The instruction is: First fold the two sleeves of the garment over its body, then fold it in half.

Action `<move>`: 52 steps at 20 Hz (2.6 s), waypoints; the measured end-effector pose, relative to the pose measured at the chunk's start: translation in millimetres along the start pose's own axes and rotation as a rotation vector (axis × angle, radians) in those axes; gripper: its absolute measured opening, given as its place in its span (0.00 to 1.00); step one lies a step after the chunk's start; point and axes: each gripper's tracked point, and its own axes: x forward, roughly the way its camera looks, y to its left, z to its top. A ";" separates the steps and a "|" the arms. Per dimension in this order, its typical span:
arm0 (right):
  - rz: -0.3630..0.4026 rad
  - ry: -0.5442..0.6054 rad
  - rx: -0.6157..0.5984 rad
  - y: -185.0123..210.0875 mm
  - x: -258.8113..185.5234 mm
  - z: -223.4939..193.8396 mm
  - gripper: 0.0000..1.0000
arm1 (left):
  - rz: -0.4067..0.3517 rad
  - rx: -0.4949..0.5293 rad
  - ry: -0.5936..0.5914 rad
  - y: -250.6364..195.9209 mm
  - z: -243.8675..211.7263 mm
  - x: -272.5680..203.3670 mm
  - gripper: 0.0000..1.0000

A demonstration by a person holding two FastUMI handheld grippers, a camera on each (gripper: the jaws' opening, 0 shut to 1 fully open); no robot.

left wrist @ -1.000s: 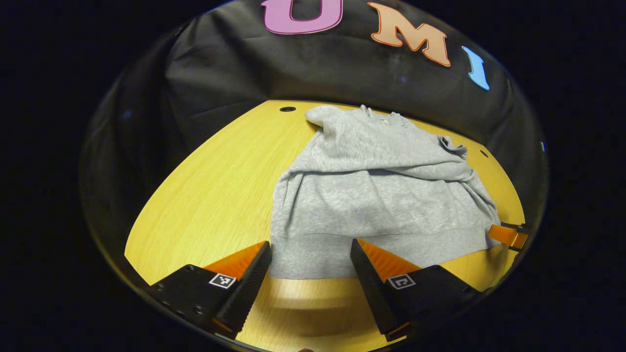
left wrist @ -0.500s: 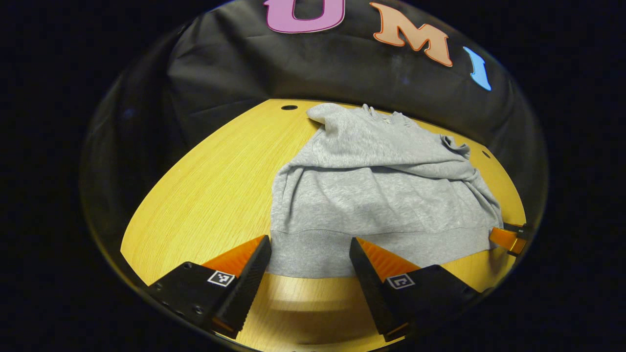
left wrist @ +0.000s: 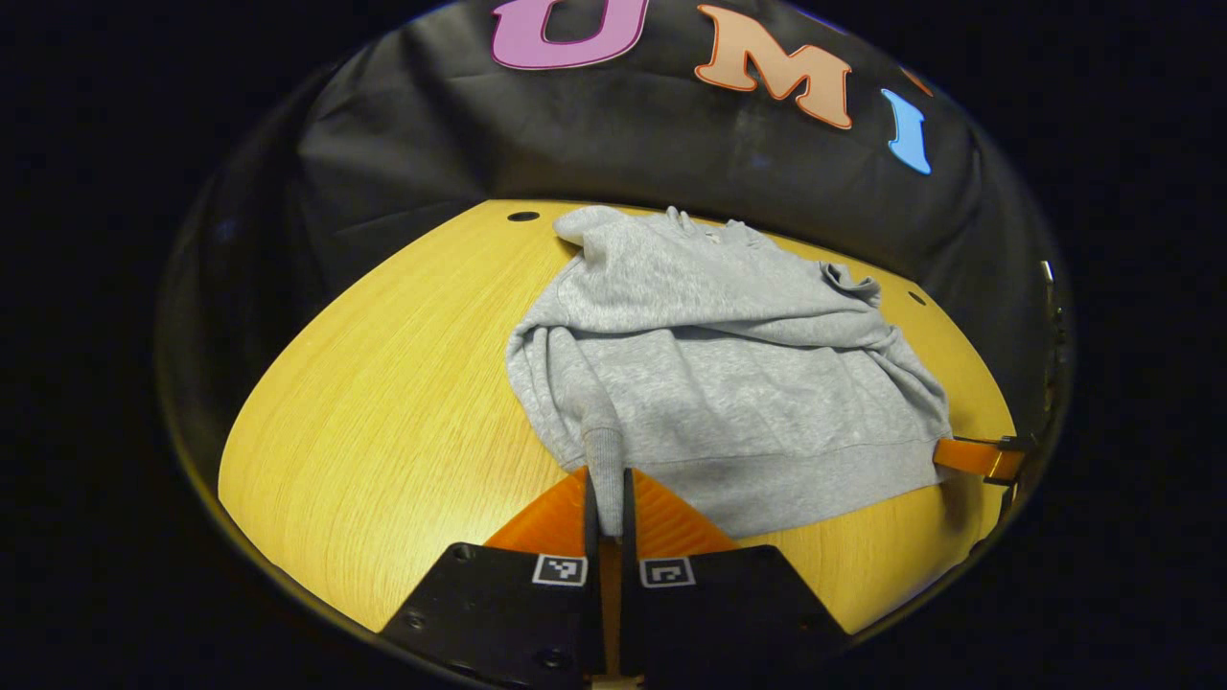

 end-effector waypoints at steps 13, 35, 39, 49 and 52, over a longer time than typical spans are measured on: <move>0.011 -0.073 0.070 10.8 -18.0 32.4 0.07 | -0.051 -0.069 0.049 -6.3 21.5 -8.0 0.00; 0.069 -0.232 0.012 25.9 44.3 198.9 0.09 | -0.107 -0.086 -0.215 -26.9 204.9 39.5 0.00; 0.075 -0.162 0.032 21.5 75.0 200.2 0.09 | -0.090 -0.062 -0.186 -25.2 212.0 72.4 0.00; 0.116 -0.094 0.150 13.6 116.8 191.8 0.23 | -0.030 -0.080 -0.079 -13.5 183.5 140.1 0.00; 0.175 -0.102 0.216 21.8 115.6 199.5 0.44 | -0.018 -0.064 -0.080 -10.8 184.8 143.6 0.08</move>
